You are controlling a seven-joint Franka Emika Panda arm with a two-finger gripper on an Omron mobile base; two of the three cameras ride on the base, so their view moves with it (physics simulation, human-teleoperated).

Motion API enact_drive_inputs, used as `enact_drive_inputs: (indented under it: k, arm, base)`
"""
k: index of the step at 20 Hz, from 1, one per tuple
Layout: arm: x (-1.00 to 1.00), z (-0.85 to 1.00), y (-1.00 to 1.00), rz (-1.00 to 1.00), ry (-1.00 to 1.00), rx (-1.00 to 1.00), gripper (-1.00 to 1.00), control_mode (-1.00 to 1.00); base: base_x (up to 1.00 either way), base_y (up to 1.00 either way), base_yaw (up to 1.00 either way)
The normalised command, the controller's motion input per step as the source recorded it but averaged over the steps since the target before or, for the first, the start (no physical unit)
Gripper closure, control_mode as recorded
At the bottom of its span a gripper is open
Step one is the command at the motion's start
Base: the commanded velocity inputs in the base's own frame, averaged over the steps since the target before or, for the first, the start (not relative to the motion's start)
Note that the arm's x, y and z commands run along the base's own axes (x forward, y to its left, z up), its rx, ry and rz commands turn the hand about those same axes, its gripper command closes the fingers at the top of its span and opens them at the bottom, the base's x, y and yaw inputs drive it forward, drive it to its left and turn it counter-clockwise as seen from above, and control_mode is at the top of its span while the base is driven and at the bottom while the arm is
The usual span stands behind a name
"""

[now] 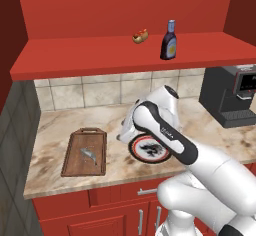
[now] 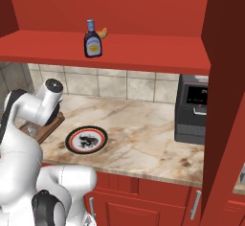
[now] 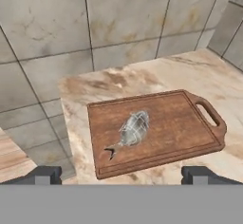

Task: Pick the fish from the plate and place it on the cutting board. Then pick the condiment bottle from the cabinet and place it next to the cutting board.

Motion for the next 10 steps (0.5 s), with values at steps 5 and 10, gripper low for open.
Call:
enact_drive_inputs:
  k: [5,10]
  arm:
    - [0.00,0.01,-0.09,0.18,-0.06,0.02,-1.00,-1.00]
    - [-0.13,0.16,-0.09,0.12,-0.11,0.02,-1.00,-1.00]
  base:
    - [0.00,0.00,0.00]
    - [0.00,0.00,0.00]
